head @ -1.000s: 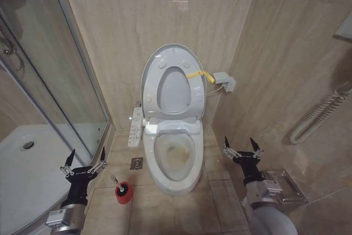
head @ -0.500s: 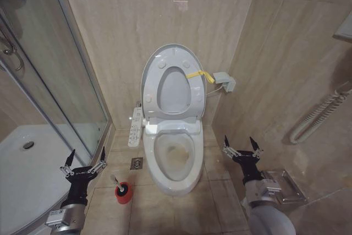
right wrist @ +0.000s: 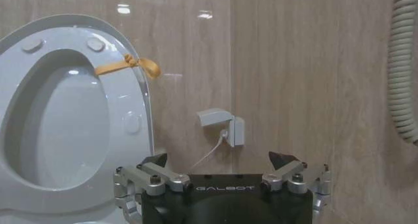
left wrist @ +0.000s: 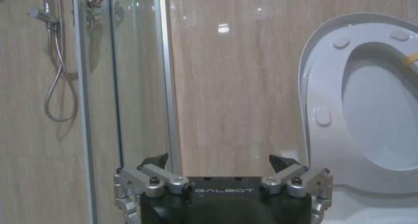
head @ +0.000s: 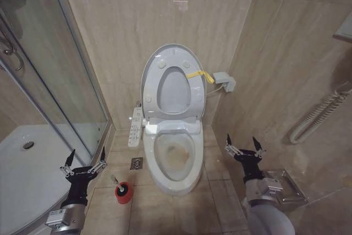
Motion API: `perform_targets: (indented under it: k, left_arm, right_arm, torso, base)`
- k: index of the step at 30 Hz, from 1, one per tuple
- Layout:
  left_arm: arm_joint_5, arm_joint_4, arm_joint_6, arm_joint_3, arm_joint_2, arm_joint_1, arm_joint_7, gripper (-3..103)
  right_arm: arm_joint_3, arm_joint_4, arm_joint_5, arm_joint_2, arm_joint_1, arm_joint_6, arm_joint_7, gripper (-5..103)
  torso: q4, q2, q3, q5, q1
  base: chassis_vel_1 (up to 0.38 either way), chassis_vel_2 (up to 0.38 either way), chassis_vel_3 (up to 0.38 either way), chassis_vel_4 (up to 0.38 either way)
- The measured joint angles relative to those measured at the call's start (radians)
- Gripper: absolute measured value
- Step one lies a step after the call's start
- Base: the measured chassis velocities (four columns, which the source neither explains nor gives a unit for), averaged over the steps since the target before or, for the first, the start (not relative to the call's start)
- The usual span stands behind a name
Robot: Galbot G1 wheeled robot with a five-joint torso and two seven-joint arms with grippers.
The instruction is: Open the toilet lid, clean the toilet bowl with a toilet brush, close the toilet lid, and flush.
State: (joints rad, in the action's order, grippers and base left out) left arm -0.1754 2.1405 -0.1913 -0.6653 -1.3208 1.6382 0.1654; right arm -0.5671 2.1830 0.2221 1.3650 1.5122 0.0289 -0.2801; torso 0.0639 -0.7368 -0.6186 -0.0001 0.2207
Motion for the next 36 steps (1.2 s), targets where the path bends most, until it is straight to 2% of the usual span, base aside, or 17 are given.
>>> perform_targets:
  k: [36]
  left_arm:
    - [0.0,0.0,0.0,0.0,0.0,0.0,0.0,100]
  right_arm:
    - [-0.006,0.001,0.004,-0.001,-0.004,0.009,-0.002,100]
  torso:
    - [0.0,0.0,0.0,0.0,0.0]
  base:
    - [0.0,0.0,0.0,0.0]
